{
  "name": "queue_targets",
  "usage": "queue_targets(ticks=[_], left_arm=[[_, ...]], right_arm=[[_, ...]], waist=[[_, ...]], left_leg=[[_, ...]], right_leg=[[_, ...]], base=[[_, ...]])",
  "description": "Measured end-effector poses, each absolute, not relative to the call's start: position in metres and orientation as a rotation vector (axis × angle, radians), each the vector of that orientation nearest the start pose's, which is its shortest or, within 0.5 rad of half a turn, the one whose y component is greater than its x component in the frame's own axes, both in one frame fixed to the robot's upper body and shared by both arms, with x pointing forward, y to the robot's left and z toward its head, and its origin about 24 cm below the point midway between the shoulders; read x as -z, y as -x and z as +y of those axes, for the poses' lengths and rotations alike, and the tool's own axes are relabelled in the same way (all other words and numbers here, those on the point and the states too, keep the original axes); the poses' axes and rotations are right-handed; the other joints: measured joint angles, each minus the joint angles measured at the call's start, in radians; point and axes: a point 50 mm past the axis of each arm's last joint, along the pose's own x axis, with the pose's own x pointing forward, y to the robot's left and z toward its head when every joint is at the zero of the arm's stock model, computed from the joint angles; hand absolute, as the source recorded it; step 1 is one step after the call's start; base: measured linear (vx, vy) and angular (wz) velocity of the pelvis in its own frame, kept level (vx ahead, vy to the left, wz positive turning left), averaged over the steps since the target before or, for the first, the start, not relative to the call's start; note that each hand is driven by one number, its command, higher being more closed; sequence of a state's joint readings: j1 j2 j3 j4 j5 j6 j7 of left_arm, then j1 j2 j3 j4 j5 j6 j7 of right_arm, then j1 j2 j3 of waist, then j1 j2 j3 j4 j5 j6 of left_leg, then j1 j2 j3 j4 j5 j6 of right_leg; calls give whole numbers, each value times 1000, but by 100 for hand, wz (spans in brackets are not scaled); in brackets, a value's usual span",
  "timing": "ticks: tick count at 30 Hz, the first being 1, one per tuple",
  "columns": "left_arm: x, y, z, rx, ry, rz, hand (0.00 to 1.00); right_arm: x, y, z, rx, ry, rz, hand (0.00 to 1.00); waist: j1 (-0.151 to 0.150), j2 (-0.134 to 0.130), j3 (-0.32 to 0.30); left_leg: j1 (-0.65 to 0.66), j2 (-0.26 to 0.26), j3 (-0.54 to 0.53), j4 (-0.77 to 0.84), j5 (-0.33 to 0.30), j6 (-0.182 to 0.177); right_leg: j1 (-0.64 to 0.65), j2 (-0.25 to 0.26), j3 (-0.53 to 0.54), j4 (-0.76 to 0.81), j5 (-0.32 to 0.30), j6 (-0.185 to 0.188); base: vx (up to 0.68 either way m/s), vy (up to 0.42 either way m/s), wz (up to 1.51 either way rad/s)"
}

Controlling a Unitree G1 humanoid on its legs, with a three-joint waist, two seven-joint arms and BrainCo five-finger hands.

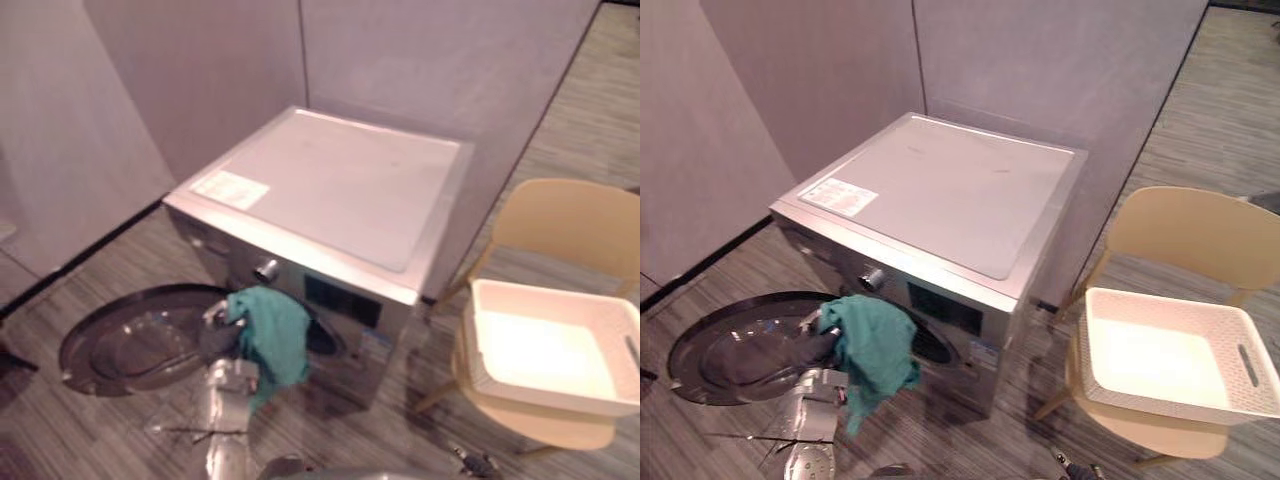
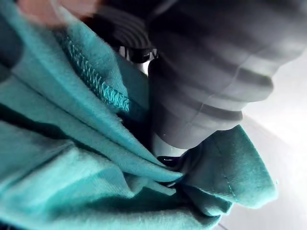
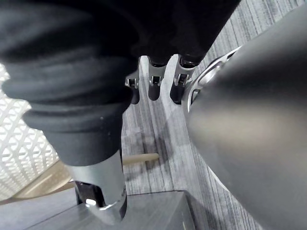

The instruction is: Pick up the laundry basket with both hands and put the clothes into the washing machine.

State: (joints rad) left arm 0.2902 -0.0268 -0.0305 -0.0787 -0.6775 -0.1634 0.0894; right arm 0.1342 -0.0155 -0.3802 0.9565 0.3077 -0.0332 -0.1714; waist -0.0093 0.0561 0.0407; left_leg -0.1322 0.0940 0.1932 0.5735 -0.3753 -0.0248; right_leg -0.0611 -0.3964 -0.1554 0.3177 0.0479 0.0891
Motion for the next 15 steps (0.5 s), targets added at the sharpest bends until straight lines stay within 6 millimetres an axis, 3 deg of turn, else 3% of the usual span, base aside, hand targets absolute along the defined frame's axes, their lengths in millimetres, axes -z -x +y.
queue_targets(ticks=[1,2,4,5,6,7,8,10,14,15], left_arm=[[-4,-190,168,-260,680,68,100],[-3,-189,167,-256,677,76,100],[-3,-189,164,-244,678,81,100],[-4,-192,157,-212,683,82,100],[-6,-194,153,-188,685,81,100],[-9,-198,143,-132,691,75,100],[-12,-202,133,-82,700,75,100],[-16,-204,124,-53,729,64,100],[-17,-204,123,-42,731,58,100],[-19,-201,117,-2,741,68,100]], right_arm=[[157,-80,-215,711,-349,1009,0],[157,-85,-208,684,-353,1004,0],[156,-88,-197,674,-399,981,0],[154,-93,-194,666,-423,955,0],[153,-93,-194,667,-431,943,0],[153,-92,-194,671,-434,933,0],[153,-89,-194,672,-428,940,0],[152,-89,-200,681,-426,928,0],[152,-89,-200,682,-425,929,0],[151,-91,-201,686,-411,925,0]], waist=[[-5,-3,-2],[-2,-26,-8],[-5,-53,-14],[-4,-58,-14],[-5,-56,-13],[-20,-51,-13],[-32,-44,-24],[-28,-19,-22],[-5,-17,-21],[-3,-15,-3]], left_leg=[[17,-3,0,-24,9,12],[44,-4,2,-52,19,17],[80,-3,-3,-95,36,14],[93,0,-9,-117,44,11],[94,3,-18,-121,47,7],[80,5,-57,-119,52,-3],[62,5,-109,-118,59,-15],[65,22,-134,-148,82,-30],[91,49,-141,-166,101,-50],[-50,86,-136,136,136,-61]], right_leg=[[-19,46,52,70,-70,19],[-35,109,91,134,-158,25],[-58,237,165,196,-277,51],[-81,322,219,215,-319,47],[-91,367,248,215,-333,44],[-95,438,302,195,-338,10],[-71,453,298,150,-317,-29],[-38,463,260,92,-287,-75],[9,483,232,71,-284,-83],[78,473,151,45,-291,-107]], base=[[29,19,10],[32,-14,5],[37,-80,-1],[27,-121,8],[26,-206,42],[11,-210,87],[44,-202,87],[96,-118,50],[56,-164,41],[4,-111,96]])
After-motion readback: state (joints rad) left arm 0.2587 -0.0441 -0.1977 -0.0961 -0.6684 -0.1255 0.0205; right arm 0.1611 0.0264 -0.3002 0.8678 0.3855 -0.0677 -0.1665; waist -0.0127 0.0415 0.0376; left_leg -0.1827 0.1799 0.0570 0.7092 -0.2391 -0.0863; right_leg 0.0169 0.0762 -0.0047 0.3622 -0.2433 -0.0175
